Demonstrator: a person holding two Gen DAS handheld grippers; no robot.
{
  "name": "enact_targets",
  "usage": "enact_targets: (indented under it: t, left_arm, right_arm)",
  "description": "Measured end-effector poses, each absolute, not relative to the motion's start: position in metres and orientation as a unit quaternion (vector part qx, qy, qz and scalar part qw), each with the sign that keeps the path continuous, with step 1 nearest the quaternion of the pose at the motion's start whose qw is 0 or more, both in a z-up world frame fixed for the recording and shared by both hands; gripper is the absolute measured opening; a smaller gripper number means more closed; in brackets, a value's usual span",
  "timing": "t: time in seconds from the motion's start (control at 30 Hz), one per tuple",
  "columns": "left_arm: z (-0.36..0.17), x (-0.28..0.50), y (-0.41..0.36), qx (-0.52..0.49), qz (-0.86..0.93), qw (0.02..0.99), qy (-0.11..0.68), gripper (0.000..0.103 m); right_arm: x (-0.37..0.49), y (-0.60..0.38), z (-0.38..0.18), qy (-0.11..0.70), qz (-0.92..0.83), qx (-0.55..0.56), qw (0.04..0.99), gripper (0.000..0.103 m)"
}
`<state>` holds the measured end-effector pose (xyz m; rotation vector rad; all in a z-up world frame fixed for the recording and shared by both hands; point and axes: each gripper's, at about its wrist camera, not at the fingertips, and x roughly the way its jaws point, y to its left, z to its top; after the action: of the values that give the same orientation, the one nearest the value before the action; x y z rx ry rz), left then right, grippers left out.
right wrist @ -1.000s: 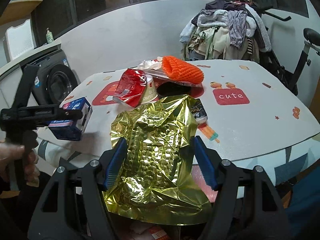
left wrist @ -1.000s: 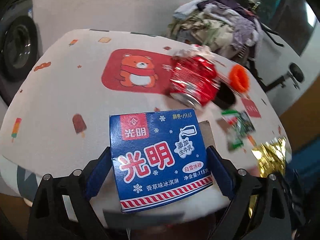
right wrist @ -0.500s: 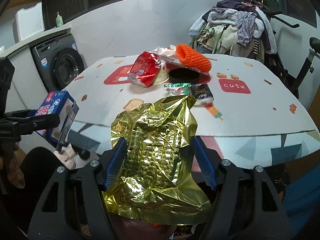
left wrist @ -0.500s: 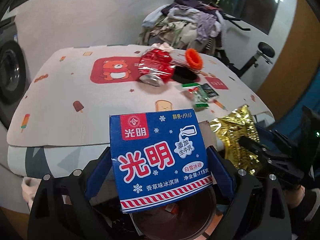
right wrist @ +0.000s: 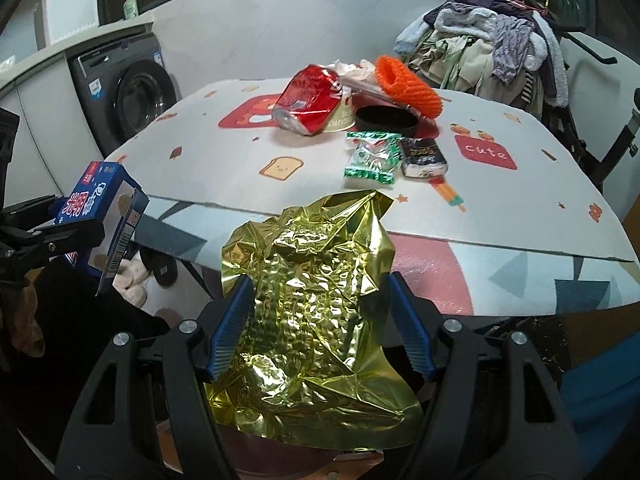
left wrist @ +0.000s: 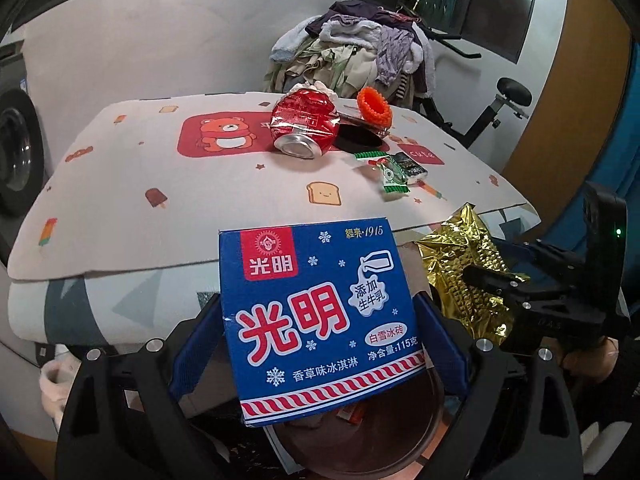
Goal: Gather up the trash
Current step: 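Lower the foil and blue box into the bin and open both grippers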
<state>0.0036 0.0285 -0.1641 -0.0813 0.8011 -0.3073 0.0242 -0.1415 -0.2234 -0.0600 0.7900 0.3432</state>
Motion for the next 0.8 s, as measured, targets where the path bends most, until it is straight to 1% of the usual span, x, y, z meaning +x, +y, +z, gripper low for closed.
enact_targets:
  t: [0.23, 0.5, 0.6, 0.67, 0.7, 0.8]
  left_arm:
    - [-0.170, -0.001, 0.034, -0.053, -0.145, 0.913, 0.378, 0.090]
    - [-0.175, 0.001, 0.037, -0.062, -0.145, 0.909, 0.385, 0.090]
    - [-0.175, 0.001, 0.036, -0.062, -0.146, 0.909, 0.385, 0.090]
    - [-0.176, 0.002, 0.036, -0.061, -0.148, 0.908, 0.386, 0.090]
    - [-0.176, 0.002, 0.035, -0.060, -0.150, 0.908, 0.387, 0.090]
    - [-0.177, 0.002, 0.031, -0.053, -0.154, 0.907, 0.389, 0.090]
  right_arm:
    - [0.025, -0.135, -0.231, 0.395, 0.179, -0.042, 0.900, 0.069]
    - [0.025, -0.121, -0.237, 0.405, 0.198, -0.069, 0.890, 0.070]
    - [0.026, -0.115, -0.241, 0.413, 0.207, -0.080, 0.884, 0.075]
    - [0.026, -0.112, -0.242, 0.416, 0.210, -0.085, 0.881, 0.085]
    - [0.025, -0.112, -0.242, 0.413, 0.208, -0.086, 0.882, 0.092]
    - [0.024, -0.117, -0.237, 0.401, 0.197, -0.076, 0.891, 0.095]
